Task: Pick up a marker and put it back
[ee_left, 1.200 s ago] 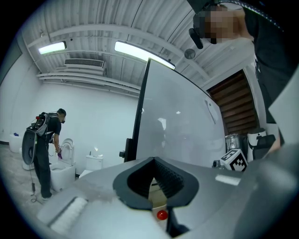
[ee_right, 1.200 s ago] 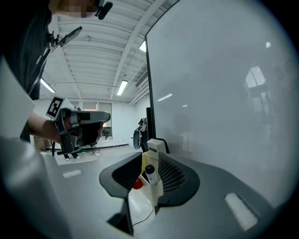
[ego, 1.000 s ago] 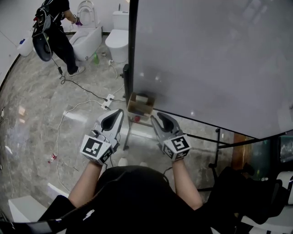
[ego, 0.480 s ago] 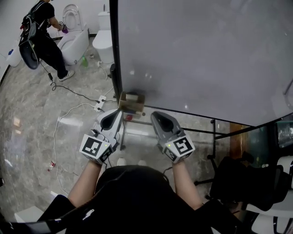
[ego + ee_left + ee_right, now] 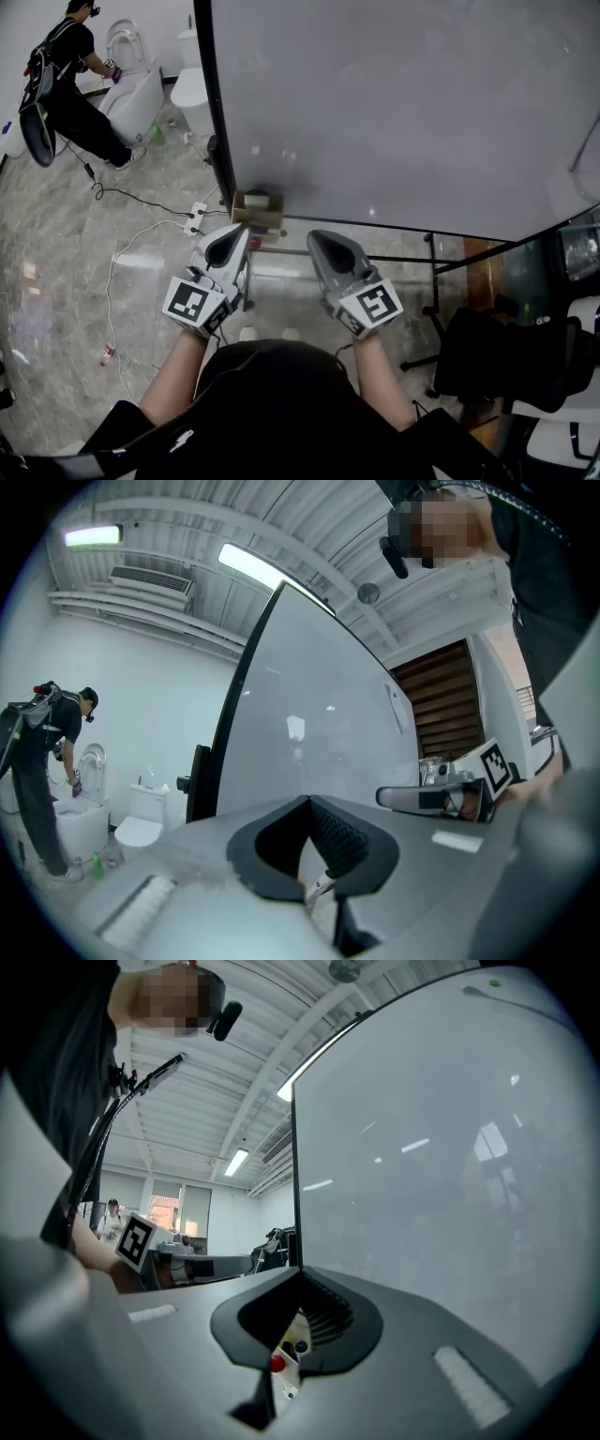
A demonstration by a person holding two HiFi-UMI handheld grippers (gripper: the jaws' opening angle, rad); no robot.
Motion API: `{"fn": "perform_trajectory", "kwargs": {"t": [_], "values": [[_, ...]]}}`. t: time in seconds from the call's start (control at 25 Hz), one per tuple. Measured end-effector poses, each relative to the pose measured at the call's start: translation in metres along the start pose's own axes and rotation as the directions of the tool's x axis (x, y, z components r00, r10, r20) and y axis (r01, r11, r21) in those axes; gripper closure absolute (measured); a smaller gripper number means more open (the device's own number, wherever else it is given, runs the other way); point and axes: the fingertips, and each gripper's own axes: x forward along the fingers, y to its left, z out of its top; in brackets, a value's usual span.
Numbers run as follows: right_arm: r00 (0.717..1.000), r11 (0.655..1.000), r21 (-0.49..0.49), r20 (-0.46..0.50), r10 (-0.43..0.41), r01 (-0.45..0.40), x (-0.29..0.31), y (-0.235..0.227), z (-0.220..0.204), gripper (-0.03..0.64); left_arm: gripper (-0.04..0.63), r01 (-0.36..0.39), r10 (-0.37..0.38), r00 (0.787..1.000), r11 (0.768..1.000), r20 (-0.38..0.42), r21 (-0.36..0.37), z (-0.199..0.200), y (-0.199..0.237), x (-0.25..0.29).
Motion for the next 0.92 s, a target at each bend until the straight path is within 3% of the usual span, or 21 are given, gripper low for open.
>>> {"fn": "perform_trajectory", "kwargs": {"t": [0.92], "values": [[1.000,1.000,-0.003,0.023,-0.010,0.010,0.005,0.012,0.012,0.607,0.595,0.004,-0.004,1.000,1.000,0.002,-0.001,0.003,0.006,-0.012]]}}
